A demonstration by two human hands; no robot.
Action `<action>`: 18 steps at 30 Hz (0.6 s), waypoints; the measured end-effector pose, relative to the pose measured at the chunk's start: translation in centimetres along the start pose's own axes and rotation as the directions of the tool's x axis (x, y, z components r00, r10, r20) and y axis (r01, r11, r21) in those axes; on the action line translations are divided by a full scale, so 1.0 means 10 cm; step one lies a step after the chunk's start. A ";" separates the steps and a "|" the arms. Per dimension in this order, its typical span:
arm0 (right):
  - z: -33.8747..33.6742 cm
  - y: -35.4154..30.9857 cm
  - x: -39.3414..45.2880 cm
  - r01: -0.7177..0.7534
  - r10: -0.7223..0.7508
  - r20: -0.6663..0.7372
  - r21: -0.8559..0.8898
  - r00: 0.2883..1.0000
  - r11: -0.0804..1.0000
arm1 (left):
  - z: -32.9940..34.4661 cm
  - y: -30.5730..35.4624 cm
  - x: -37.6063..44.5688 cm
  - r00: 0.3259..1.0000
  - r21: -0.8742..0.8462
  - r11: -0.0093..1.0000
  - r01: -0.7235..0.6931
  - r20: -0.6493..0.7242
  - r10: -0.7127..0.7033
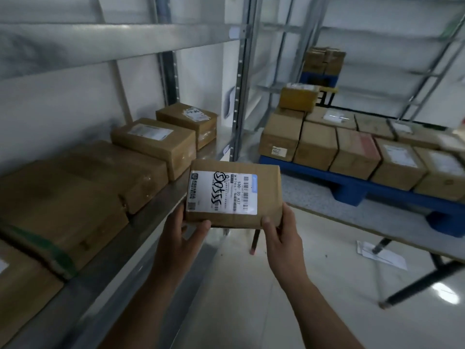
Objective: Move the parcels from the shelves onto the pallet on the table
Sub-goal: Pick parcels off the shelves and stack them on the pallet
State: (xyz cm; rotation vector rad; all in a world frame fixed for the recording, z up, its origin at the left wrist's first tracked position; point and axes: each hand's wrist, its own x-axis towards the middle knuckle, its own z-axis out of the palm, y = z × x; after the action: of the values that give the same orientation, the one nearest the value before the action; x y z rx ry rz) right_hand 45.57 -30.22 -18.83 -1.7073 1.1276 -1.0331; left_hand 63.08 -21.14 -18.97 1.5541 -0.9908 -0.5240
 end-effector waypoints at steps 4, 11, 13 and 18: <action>-0.22 0.17 0.47 -0.023 0.025 -0.060 0.030 0.998 0.999 | 0.44 0.04 0.48 0.998 0.020 1.000 -0.018 0.062 0.017; -0.66 0.46 1.53 0.032 -0.022 -0.106 0.089 0.994 0.996 | 1.26 0.25 1.49 0.993 0.059 0.996 -0.071 0.103 0.065; -0.82 0.52 1.85 0.038 -0.029 -0.124 0.069 0.992 0.997 | 1.54 0.36 1.81 0.992 0.048 0.996 -0.077 0.106 0.072; -1.25 0.71 2.63 0.080 -0.072 -0.154 0.049 0.985 0.996 | 2.16 0.57 2.47 0.991 0.045 0.996 -0.075 0.110 0.070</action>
State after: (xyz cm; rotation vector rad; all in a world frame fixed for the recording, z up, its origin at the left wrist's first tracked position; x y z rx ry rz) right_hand 38.91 -59.33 -16.40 -1.6617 1.1254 -1.2485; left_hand 57.82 -53.60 -13.97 1.5395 -1.1463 -0.5409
